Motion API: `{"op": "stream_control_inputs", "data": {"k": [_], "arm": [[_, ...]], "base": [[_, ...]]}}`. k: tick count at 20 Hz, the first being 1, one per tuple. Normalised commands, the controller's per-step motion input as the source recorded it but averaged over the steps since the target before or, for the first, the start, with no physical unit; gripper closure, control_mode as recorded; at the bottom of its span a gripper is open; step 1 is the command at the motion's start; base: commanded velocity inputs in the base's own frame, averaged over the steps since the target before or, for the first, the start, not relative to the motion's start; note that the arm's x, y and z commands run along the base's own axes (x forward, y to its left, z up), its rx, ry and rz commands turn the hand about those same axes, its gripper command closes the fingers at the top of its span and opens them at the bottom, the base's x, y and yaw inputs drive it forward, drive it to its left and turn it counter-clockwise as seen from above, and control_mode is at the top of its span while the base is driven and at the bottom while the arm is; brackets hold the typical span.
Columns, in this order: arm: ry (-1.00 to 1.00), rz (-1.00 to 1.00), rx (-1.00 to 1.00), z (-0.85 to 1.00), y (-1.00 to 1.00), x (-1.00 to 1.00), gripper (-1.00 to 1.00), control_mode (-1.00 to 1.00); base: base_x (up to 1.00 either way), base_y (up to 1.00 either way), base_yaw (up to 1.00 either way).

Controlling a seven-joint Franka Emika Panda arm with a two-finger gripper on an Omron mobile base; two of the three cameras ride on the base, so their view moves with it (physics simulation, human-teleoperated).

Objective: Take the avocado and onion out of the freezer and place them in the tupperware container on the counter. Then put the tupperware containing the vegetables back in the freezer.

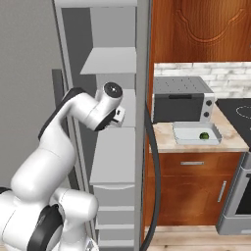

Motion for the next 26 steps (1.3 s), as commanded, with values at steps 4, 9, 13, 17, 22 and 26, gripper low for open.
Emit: {"op": "stream_control_inputs", "data": {"k": [4,9,13,17,22,26], "arm": [[0.0,0.0,0.04,-0.04,0.04,0.3,-1.0,-1.0],[0.0,0.0,0.03,-0.05,0.02,0.3,-1.0,-1.0],[0.0,0.0,0.0,-0.1,0.08,0.31,-1.0,-1.0],[0.0,0.0,0.0,-0.08,0.05,0.3,-1.0,-1.0],[0.0,0.0,0.0,-0.02,0.0,0.28,-1.0,-1.0],[0.01,0.0,0.0,-0.01,0.01,0.31,-1.0,-1.0]], "base": [[0.0,0.0,0.0],[0.0,0.0,0.0],[0.0,0.0,0.0],[0.0,0.0,0.0],[0.0,0.0,0.0],[0.0,0.0,0.0]]}}
